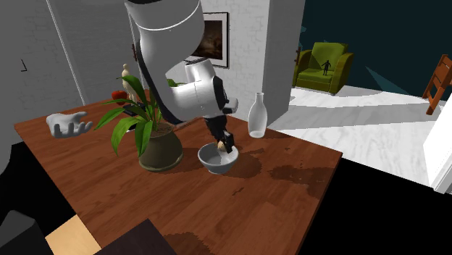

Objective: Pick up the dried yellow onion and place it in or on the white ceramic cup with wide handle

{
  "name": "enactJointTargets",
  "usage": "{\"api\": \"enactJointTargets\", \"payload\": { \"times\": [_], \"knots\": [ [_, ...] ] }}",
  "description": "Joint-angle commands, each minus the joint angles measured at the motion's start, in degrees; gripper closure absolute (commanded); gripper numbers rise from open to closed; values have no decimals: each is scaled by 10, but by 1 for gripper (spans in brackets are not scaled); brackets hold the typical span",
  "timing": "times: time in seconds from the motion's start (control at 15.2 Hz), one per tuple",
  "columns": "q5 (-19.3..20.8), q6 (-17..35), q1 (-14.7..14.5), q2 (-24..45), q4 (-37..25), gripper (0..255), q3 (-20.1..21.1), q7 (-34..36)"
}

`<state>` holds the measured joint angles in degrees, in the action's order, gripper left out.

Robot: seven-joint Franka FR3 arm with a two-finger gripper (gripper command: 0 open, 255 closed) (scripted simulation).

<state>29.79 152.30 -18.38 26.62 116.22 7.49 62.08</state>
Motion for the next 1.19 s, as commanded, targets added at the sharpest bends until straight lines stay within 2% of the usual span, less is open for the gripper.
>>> {"api": "enactJointTargets", "payload": {
  "times": [0.0,0.33,1.12],
  "knots": [
    [-3,-24,-17,25,-44,255,4,11],
    [-11,-78,-54,89,-153,255,11,27],
    [18,-23,-71,162,-170,255,-14,59]
  ]
}}
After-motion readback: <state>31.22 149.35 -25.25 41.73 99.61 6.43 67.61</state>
